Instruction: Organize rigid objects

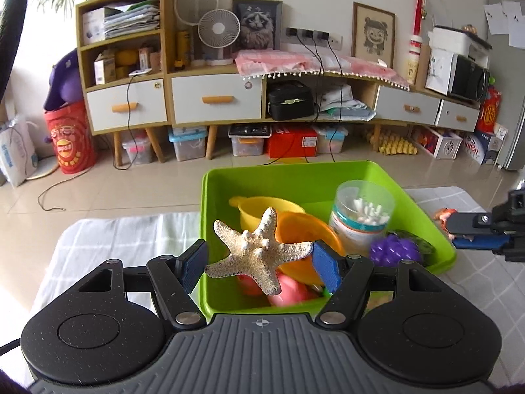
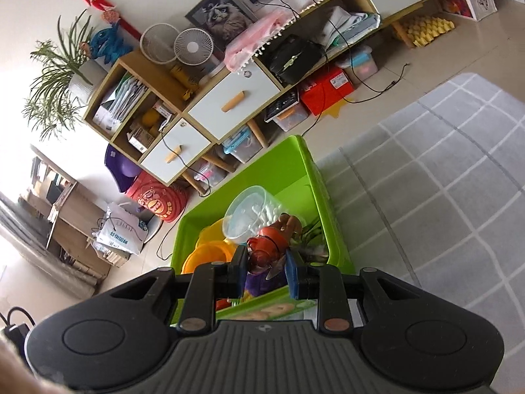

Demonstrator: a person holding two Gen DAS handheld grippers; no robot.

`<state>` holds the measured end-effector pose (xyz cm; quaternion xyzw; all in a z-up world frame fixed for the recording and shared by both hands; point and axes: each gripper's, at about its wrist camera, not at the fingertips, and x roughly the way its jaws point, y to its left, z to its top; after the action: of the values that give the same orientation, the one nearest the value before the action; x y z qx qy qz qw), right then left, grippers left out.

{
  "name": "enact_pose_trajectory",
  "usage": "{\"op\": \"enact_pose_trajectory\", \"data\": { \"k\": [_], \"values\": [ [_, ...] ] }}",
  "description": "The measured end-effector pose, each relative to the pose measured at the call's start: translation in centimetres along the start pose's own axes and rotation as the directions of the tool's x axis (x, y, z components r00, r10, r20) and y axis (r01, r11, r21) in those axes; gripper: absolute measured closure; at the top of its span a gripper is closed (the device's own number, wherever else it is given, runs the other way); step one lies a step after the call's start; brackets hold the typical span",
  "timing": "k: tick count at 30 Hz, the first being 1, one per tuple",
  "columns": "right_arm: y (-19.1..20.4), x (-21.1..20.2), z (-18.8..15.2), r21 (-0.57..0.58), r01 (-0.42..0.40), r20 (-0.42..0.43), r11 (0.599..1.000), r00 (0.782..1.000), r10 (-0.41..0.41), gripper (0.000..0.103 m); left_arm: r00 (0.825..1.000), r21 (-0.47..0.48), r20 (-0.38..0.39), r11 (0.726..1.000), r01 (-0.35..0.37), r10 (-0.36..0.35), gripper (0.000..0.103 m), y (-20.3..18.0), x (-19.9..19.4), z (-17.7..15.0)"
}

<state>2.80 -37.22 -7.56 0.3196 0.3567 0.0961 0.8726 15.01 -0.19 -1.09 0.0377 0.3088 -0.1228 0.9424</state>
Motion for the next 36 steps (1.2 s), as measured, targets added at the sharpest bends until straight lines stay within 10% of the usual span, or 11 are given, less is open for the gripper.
{"op": "enact_pose_trajectory", "data": {
  "k": [22, 27, 36],
  "values": [
    [1.1, 2.4, -0.4, -0.107, 0.061, 0.052, 0.992, 0.997, -0.056, 0.092, 0.992, -0.146, -0.005, 0.982, 0.123, -0.125, 0.029, 1.1, 5.6, 2.8],
    [1.2, 2.2, -0.2, -0.088, 0.069, 0.059, 0.994, 0.996, -0.064, 0.052, 0.997, -0.129, 0.032, 0.989, 0.077, -0.074, 0.008, 0.4, 5.1, 2.4],
    [2.4, 1.2, -0.6, -0.114, 0.08, 0.049, 0.99, 0.996, -0.074, 0.048, 0.998, -0.189, 0.011, 0.98, 0.056, -0.055, 0.003, 0.0, 1.7, 2.1]
  ]
}}
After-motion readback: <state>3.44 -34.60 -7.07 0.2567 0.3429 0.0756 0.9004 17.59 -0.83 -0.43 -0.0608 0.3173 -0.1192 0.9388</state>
